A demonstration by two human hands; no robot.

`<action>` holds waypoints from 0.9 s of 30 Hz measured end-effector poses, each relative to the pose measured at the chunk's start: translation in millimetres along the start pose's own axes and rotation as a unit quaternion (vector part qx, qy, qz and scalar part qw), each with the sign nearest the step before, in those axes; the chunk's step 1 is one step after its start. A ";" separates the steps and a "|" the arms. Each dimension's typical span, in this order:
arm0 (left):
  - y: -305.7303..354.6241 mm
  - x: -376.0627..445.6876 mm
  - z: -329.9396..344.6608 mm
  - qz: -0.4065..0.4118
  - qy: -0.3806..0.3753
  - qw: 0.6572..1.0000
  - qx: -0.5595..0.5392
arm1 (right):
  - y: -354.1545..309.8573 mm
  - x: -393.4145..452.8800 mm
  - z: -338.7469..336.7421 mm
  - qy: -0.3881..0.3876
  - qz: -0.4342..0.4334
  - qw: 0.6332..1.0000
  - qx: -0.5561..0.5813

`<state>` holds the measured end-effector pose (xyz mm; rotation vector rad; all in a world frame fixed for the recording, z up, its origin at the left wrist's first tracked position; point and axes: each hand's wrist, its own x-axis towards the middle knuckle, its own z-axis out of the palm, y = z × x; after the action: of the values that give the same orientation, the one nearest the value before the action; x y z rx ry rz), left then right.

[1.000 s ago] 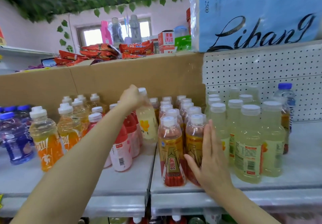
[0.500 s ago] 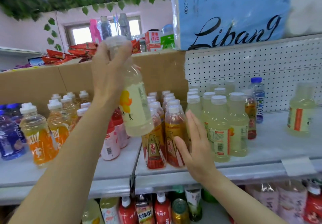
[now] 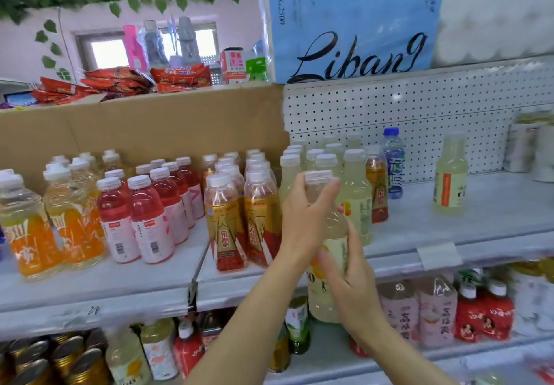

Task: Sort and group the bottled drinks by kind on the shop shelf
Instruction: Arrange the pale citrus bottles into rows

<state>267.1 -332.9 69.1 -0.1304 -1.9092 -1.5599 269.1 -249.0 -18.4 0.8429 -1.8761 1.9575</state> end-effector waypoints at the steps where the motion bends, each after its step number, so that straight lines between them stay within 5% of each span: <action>1: -4.7 3.1 5.9 -0.003 -0.007 1.000 -0.001 | 1.0 0.3 -5.0 0.009 0.012 1.000 0.007; 7: -58.0 9.9 32.4 -0.035 0.113 0.992 0.047 | 22.4 -5.2 -38.5 0.073 0.054 0.995 0.044; 18: -111.0 17.9 81.4 -0.096 0.175 0.963 0.183 | 24.1 -27.0 -90.2 0.131 0.076 0.985 0.077; 27: -96.1 7.1 84.9 -0.044 0.238 0.968 0.062 | 38.2 -6.1 -152.2 0.098 0.088 0.987 0.093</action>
<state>180.9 -285.6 -13.7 0.3583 -1.6352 -1.3679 220.5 -102.9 -48.7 0.5213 -1.7247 2.2597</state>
